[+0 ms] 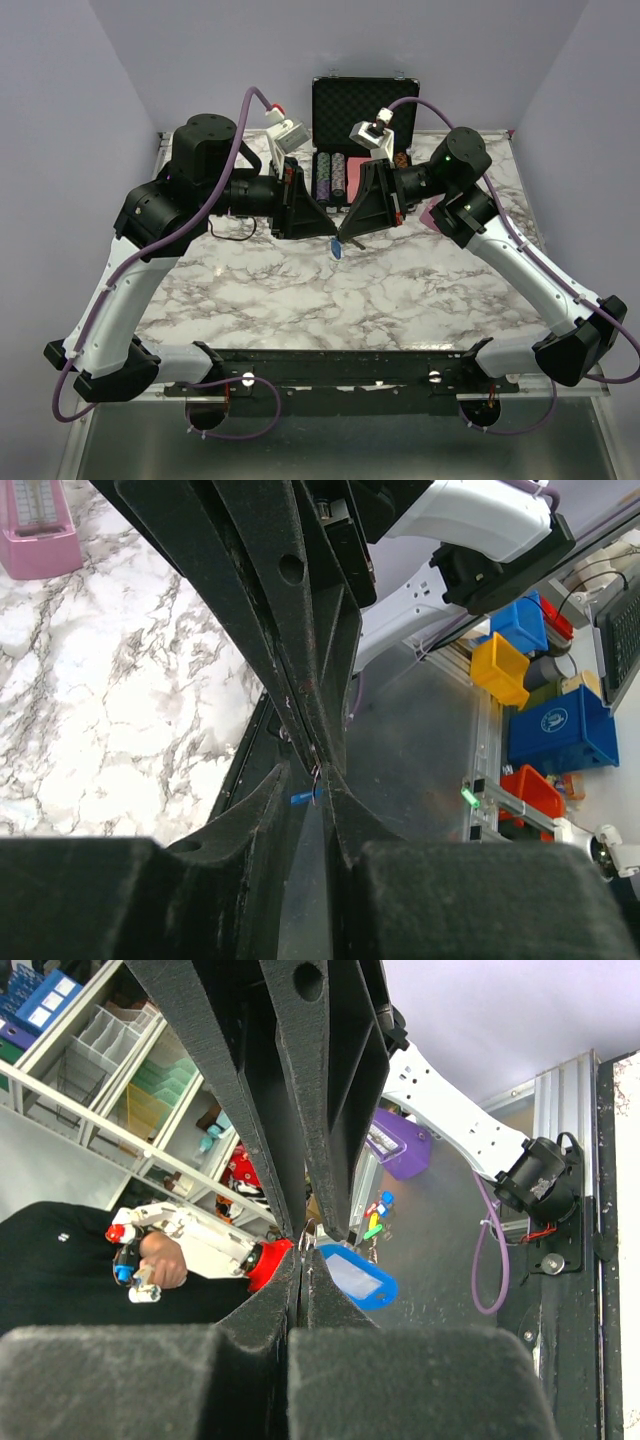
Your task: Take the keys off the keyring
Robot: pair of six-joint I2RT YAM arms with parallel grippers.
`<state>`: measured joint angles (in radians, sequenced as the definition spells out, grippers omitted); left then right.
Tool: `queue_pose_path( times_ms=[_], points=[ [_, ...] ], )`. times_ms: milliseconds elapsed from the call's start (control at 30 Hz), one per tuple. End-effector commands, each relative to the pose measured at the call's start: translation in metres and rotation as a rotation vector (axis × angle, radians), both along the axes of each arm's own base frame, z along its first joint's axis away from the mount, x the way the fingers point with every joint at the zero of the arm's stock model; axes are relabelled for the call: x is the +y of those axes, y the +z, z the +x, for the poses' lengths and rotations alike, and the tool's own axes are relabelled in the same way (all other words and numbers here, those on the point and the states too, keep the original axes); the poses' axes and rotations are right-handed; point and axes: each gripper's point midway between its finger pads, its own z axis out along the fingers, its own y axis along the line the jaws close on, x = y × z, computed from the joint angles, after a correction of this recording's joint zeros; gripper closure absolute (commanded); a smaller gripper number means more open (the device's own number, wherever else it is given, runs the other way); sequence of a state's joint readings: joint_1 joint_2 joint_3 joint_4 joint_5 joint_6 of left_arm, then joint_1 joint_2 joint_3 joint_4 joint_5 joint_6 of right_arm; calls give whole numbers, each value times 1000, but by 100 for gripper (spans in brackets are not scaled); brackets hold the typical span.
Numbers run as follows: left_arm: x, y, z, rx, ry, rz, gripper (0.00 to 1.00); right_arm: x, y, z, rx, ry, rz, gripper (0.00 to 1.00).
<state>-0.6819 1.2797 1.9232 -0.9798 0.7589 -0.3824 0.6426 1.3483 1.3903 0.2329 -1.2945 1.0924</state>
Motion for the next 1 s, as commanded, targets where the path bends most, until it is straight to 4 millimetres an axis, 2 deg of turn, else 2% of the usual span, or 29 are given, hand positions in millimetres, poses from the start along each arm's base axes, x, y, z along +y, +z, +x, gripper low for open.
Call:
queue_pose_path(
  times_ms=[0,67,133,167,400,633,767,967],
  points=[
    [-3,3,-5,-6,-45,-22,77,-4,12,-9,-25,26,13,99],
    [-4,3,-6,-5,-51,-23,85,-4,11,-10,-24,27,12,99],
    [-4,3,-5,-3,-49,-22,99,-4,11,-9,-23,27,11,99],
    [-4,3,-5,0,-50,-22,100,-4,11,-9,-22,24,12,99],
    [-5,1,4,22,27,-44,100,2,24,0,-34,-37,44,99],
    [-4,23,21,39,176,-156,100,12,33,22,-14,-178,77,99],
    [-4,36,20,55,196,-225,100,15,39,31,-1,-234,110,99],
    [0,40,25,59,244,-254,100,16,42,39,8,-298,132,99]
  ],
)
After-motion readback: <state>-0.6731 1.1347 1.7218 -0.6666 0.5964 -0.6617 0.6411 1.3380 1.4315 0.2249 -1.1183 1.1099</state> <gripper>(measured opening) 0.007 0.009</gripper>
